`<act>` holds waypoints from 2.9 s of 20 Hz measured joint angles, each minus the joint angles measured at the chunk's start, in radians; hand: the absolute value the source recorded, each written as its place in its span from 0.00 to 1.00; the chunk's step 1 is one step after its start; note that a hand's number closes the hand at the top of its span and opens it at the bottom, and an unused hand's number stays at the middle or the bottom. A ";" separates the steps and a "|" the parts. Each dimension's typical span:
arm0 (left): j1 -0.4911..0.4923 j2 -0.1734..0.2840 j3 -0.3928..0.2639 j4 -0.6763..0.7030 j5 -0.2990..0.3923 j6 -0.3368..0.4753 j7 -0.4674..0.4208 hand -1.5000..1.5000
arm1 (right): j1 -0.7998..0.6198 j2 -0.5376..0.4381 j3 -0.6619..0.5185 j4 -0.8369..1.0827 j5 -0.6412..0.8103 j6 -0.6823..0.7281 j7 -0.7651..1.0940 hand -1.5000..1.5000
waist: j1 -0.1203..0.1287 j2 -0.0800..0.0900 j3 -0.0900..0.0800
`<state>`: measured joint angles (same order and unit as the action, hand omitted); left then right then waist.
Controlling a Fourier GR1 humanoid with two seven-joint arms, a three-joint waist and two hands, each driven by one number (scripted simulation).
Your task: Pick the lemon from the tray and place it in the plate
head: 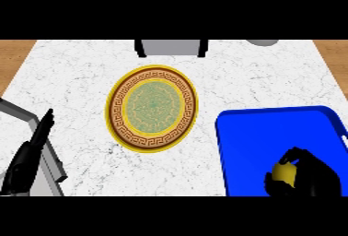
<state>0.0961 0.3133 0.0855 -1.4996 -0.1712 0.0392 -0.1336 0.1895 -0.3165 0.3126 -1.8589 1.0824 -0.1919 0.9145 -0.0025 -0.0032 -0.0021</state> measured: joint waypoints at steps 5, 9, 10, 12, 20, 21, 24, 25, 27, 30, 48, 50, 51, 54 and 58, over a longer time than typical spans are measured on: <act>-0.005 0.002 0.007 -0.010 0.003 -0.008 0.016 0.50 | -0.003 0.004 0.078 -0.188 0.201 0.014 0.049 1.00 | -0.003 -0.002 0.000; -0.007 -0.011 -0.001 -0.009 -0.007 -0.001 0.018 0.50 | -0.093 0.034 0.163 -0.297 0.289 0.060 0.046 1.00 | 0.004 -0.001 0.000; -0.008 -0.015 -0.002 -0.004 -0.008 -0.001 0.011 0.50 | -0.118 0.051 0.195 -0.320 0.309 0.084 0.048 1.00 | 0.005 -0.001 0.000; -0.003 -0.007 0.009 -0.007 -0.003 -0.008 0.005 0.50 | -0.173 0.090 0.245 -0.352 0.326 0.131 0.051 1.00 | 0.008 0.000 0.000; -0.023 0.005 0.026 -0.019 0.005 -0.039 0.028 0.50 | -0.511 0.271 0.334 -0.214 0.305 0.266 0.114 1.00 | 0.018 0.003 0.001; -0.015 0.000 0.022 -0.023 0.001 -0.038 0.023 0.50 | -0.567 0.279 0.327 -0.183 0.282 0.266 0.124 1.00 | 0.020 0.003 0.001; -0.025 -0.004 0.022 -0.011 -0.006 -0.038 0.019 0.50 | -0.703 0.296 0.301 -0.059 0.209 0.243 0.147 1.00 | 0.024 0.005 0.001; -0.031 -0.002 0.022 -0.011 -0.002 -0.045 0.023 0.50 | -0.742 0.299 0.298 -0.009 0.187 0.222 0.156 1.00 | 0.027 0.006 0.001; -0.028 0.000 0.023 -0.025 -0.003 -0.048 0.030 0.50 | -0.803 0.303 0.282 0.075 0.136 0.191 0.166 1.00 | 0.032 0.006 0.001; -0.043 -0.010 0.013 -0.017 -0.016 -0.043 0.035 0.50 | -0.901 0.307 0.257 0.207 0.047 0.147 0.174 1.00 | 0.039 0.009 0.001; -0.088 -0.026 -0.003 0.021 -0.037 -0.054 0.017 0.50 | -1.127 0.312 0.263 0.888 -0.410 -0.315 0.095 0.00 | 0.080 0.021 0.002; -0.096 -0.025 -0.001 0.024 -0.034 -0.059 0.015 0.50 | -1.137 0.311 0.286 0.940 -0.454 -0.371 0.089 0.00 | 0.085 0.022 0.002; -0.101 -0.031 -0.006 0.038 -0.042 -0.054 0.006 0.50 | -1.145 0.312 0.295 0.967 -0.473 -0.399 0.082 0.00 | 0.086 0.023 0.002; -0.090 -0.039 -0.012 0.029 -0.045 -0.052 0.001 0.50 | -1.171 0.312 0.313 1.017 -0.512 -0.489 0.064 0.00 | 0.089 0.022 0.002; -0.075 -0.037 -0.006 0.020 -0.040 -0.056 0.006 0.50 | -1.187 0.311 0.295 1.036 -0.520 -0.623 0.020 0.00 | 0.076 0.017 0.002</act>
<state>0.0212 0.2763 0.0796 -1.4798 -0.2113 -0.0167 -0.1280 -0.9978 -0.0053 0.6077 -0.8233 0.5620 -0.8153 0.9349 0.0733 0.0139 0.0002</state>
